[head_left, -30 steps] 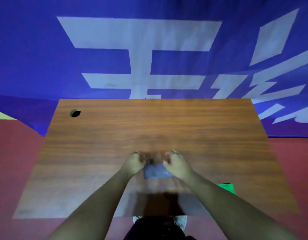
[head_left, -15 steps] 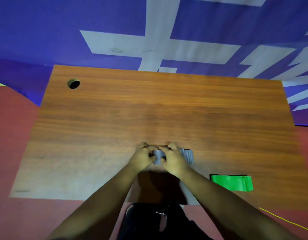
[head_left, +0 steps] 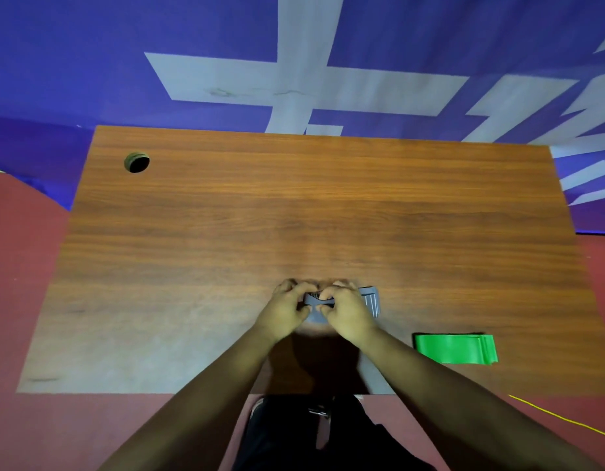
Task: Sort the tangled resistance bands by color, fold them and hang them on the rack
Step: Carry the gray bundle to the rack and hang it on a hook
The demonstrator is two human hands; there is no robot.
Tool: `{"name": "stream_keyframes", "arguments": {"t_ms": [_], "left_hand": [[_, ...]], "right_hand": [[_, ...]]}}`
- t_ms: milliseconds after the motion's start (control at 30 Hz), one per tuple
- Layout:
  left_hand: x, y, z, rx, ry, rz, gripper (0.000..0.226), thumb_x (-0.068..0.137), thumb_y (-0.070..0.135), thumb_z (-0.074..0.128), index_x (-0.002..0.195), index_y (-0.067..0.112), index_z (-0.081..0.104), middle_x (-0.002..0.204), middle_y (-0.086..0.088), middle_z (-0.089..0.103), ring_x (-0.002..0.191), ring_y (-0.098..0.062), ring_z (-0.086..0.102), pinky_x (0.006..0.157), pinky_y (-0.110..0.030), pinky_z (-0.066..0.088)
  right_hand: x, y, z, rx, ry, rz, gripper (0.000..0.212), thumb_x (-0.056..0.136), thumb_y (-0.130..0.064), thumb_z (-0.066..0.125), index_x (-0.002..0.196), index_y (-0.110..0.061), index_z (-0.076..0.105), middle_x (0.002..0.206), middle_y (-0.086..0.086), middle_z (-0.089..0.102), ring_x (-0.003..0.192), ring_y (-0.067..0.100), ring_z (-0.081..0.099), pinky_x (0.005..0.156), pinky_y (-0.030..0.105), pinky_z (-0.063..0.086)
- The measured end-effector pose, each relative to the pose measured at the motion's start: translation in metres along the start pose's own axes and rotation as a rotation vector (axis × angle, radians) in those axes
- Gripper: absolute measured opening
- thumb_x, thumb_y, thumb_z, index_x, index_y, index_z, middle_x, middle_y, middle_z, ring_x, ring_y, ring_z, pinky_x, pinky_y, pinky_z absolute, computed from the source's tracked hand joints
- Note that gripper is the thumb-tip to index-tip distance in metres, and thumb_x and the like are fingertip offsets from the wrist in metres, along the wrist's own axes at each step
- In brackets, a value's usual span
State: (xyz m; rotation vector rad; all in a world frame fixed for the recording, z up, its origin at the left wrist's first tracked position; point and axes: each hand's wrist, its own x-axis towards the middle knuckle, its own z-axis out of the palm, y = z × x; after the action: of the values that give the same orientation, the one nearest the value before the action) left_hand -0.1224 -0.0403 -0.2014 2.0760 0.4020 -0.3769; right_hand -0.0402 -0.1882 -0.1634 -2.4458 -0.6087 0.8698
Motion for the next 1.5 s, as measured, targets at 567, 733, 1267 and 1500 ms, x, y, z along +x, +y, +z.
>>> {"name": "stream_keyframes", "arguments": {"t_ms": [567,733,1267,1500], "left_hand": [[-0.017,0.212,-0.094,-0.22,-0.183,0.32,0.056,0.077,0.016,0.082,0.126,0.019,0.054,0.123,0.004,0.061,0.111,-0.001,0.058,0.096,-0.02,0.047],[-0.016,0.295,-0.129,-0.058,0.031,0.477,0.049,0.08,0.021,0.08,0.122,0.023,0.056,0.12,0.011,0.059,0.108,0.004,0.056,0.091,-0.012,0.043],[-0.022,0.481,-0.164,-0.065,0.159,0.634,0.043,0.066,0.047,0.079,0.102,0.027,0.066,0.1,0.003,0.072,0.096,-0.019,0.068,0.092,-0.045,0.053],[-0.03,0.522,-0.184,0.126,0.157,0.738,0.049,0.073,0.036,0.079,0.113,0.028,0.053,0.108,0.006,0.063,0.098,-0.012,0.062,0.086,-0.033,0.052]], "right_hand": [[-0.05,-0.033,-0.239,0.659,-0.141,-0.116,0.012,0.084,-0.001,0.068,0.08,-0.012,0.069,0.067,-0.003,0.065,0.06,0.002,0.054,0.059,0.018,0.04],[-0.074,-0.044,-0.311,0.879,-0.049,-0.133,0.008,0.085,-0.003,0.065,0.093,-0.001,0.066,0.075,0.006,0.058,0.063,0.01,0.05,0.057,0.025,0.032],[-0.141,-0.069,-0.445,0.256,0.449,-0.552,0.047,0.072,-0.039,0.08,0.112,-0.038,0.057,0.109,-0.008,0.06,0.094,0.006,0.054,0.08,0.019,0.041],[-0.161,-0.086,-0.505,0.306,0.352,-0.692,0.038,0.081,-0.012,0.076,0.117,-0.018,0.065,0.107,-0.007,0.071,0.101,0.006,0.067,0.091,0.024,0.052]]}}
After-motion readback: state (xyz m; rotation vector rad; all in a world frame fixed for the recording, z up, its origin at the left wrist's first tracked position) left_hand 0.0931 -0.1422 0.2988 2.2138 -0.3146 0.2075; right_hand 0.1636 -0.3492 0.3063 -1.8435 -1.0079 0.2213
